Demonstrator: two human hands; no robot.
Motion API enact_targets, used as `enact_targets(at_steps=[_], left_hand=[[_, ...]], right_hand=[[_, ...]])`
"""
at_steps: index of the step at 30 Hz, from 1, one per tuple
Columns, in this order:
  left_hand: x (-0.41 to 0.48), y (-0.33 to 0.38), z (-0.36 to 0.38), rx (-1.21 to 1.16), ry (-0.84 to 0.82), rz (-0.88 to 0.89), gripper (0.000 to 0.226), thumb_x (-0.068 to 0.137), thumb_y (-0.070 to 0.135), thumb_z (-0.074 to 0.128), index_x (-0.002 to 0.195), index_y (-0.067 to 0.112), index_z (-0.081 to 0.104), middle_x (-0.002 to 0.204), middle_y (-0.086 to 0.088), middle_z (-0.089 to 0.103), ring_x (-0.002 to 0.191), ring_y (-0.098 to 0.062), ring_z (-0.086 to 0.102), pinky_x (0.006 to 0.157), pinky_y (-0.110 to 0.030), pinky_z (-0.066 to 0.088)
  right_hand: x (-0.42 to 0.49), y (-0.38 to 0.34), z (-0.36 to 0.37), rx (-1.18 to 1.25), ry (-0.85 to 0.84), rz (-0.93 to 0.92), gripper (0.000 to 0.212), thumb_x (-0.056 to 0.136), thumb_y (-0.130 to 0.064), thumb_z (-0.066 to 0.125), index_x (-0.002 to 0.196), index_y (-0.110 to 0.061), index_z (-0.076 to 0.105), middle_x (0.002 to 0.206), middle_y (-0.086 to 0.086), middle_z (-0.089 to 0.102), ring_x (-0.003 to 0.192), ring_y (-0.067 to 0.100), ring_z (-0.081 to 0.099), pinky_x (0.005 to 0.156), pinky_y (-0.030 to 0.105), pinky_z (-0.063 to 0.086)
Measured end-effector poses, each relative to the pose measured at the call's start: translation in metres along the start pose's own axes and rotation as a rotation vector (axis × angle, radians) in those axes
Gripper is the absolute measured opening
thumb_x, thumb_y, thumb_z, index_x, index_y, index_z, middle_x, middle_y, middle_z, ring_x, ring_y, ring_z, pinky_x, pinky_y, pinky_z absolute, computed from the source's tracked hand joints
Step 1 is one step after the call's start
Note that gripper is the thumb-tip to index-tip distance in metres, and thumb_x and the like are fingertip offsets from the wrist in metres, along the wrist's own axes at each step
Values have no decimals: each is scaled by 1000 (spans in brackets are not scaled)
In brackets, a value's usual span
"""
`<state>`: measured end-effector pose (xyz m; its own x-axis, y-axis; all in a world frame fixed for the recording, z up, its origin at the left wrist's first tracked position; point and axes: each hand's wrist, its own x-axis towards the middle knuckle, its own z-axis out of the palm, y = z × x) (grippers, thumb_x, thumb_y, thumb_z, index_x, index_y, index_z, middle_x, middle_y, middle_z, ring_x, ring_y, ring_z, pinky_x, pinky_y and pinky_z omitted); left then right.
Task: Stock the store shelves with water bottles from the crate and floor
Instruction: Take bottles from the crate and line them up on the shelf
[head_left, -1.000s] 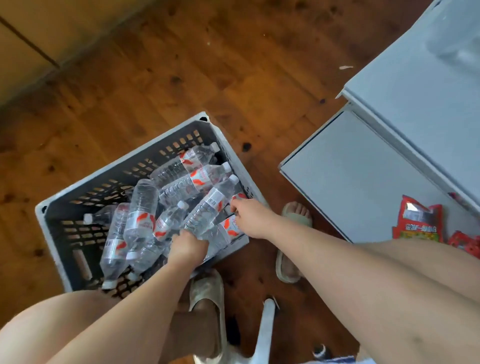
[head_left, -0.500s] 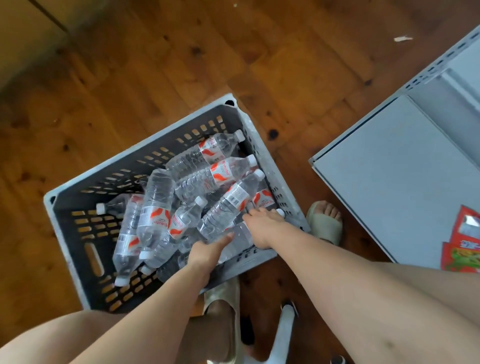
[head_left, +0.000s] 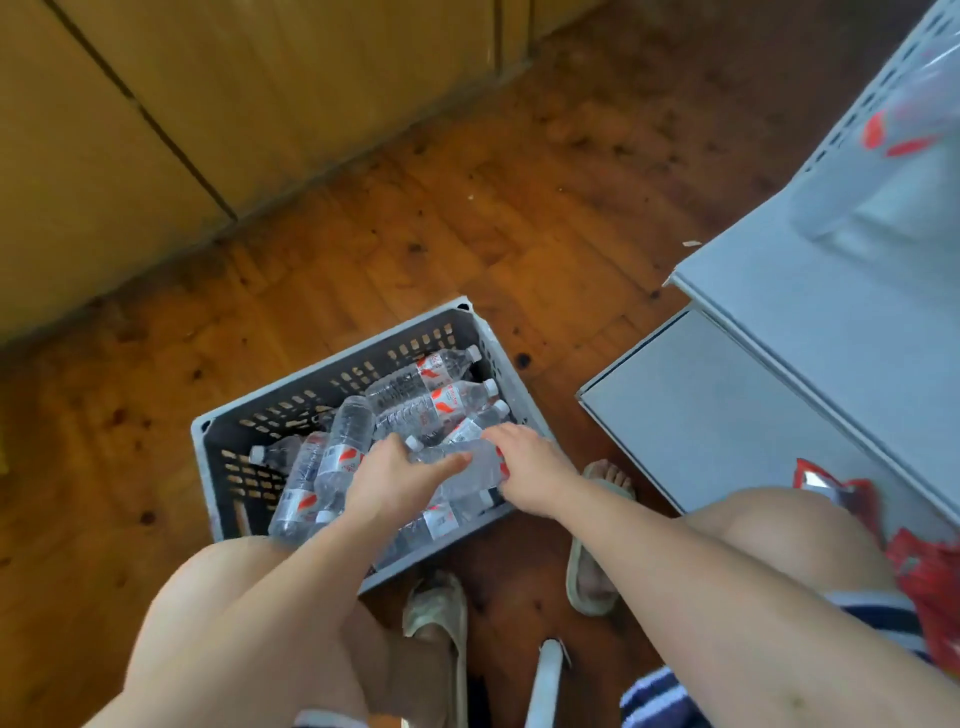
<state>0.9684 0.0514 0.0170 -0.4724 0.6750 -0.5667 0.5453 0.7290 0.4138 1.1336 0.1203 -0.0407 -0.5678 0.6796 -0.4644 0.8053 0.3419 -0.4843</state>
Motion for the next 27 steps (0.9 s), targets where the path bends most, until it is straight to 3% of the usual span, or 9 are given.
enact_targets(at_steps=[3,6,8,10,12,13,18,23,27], left_hand=[[-36,0,-20,-74,68,58,66,77,73,69,106,19,44,81,7,59,84,-15,61,77,-37,52],[-71,-3,-24,-243,133,46,80,77,74,67,119,6,57,72,2,59,75,-15,61,67,-33,47],[-90,-3,-18,-410,119,-2,78,75,76,67,106,5,62,70,0,51,70,-17,57,64,-32,41],[-113,2,-9,-556,80,15,72,72,78,68,86,9,56,73,-6,51,70,-21,57,63,-34,41],[-139,8,-3,-633,49,86,73,71,79,69,85,8,59,78,-11,63,73,-22,61,67,-37,47],[-151,11,-2,-649,41,150,73,70,79,70,85,8,60,79,-13,67,73,-21,62,71,-38,49],[-200,35,-14,-538,-40,479,68,66,76,74,92,15,61,78,-5,66,70,-17,67,74,-42,57],[-205,54,0,-308,-205,591,64,63,76,76,94,21,65,82,5,67,76,-13,68,79,-43,58],[-202,63,34,-155,-370,593,73,55,81,78,98,24,69,94,1,74,87,-18,72,84,-45,60]], right_hand=[[-40,-15,-13,112,121,0,51,90,-18,67,137,-25,48,138,-2,53,129,23,50,105,42,47],[-92,-28,-28,283,360,106,56,97,-28,65,148,-25,41,148,-7,44,135,16,46,107,31,43],[-124,-31,-35,516,513,256,49,99,-36,61,143,-22,45,143,-3,49,127,15,52,98,26,46],[-152,-33,-40,908,499,360,36,99,-42,59,125,-18,58,128,6,64,109,17,64,92,33,56],[-178,-40,-44,1288,342,313,37,98,-50,57,114,-18,63,113,13,72,100,21,72,91,44,60],[-189,-43,-47,1367,302,259,40,97,-54,58,117,-19,63,112,13,73,100,25,73,90,48,60],[-233,-42,-65,1418,482,94,54,87,-54,72,127,-20,59,119,7,72,106,27,72,86,47,62],[-272,-4,-63,1368,535,39,59,87,-49,73,137,-28,48,130,-2,67,112,15,70,90,43,61],[-294,34,-35,1419,576,92,55,88,-40,75,135,-30,49,134,-1,64,114,13,68,91,43,60]])
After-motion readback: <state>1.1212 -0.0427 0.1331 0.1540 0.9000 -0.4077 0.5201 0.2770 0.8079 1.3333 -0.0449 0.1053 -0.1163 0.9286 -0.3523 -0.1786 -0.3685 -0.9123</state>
